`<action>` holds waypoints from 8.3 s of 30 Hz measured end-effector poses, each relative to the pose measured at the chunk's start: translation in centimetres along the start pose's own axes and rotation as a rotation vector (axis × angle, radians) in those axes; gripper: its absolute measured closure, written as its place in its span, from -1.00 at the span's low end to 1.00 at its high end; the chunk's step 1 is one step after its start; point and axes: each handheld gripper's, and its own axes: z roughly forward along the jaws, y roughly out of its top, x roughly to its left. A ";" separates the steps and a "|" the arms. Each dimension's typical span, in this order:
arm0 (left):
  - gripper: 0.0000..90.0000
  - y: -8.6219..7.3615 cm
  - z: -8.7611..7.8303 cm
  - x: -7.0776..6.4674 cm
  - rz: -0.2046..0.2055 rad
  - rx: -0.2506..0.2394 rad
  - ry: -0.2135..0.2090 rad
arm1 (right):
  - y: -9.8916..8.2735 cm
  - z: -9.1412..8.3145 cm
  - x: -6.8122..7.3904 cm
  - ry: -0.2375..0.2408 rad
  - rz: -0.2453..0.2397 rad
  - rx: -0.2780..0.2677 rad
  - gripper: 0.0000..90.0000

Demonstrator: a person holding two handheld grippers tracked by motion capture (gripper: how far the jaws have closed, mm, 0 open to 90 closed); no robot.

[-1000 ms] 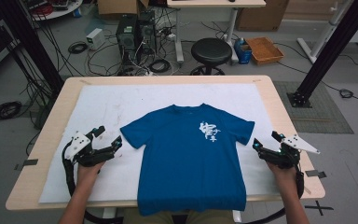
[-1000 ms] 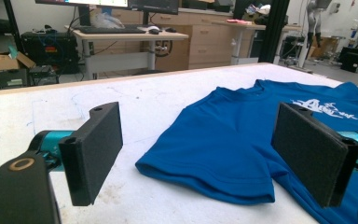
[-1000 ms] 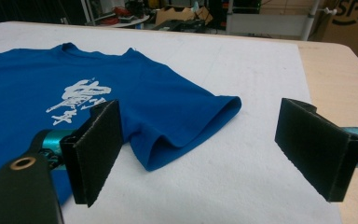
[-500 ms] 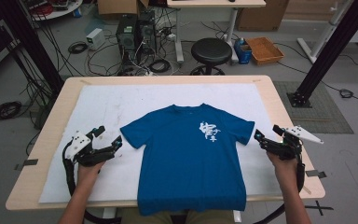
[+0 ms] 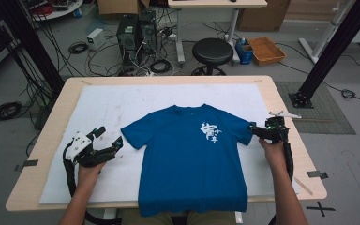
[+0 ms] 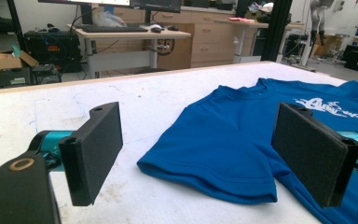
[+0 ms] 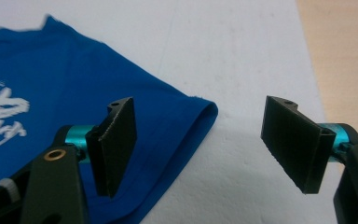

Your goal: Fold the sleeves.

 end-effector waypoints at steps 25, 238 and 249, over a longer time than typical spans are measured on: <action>-0.63 0.0 0.0 0.0 0.007 0.010 -0.004 | 1.8 0.3 5.2 0.102 -0.166 -0.029 0.94; -0.45 1.3 4.4 -1.4 -0.159 0.156 -0.146 | -2.9 -5.7 2.4 0.216 -0.226 -0.248 -0.54; -0.45 1.3 4.4 -2.0 -0.102 0.144 -0.183 | -3.2 -5.8 1.6 0.228 -0.214 -0.255 -0.54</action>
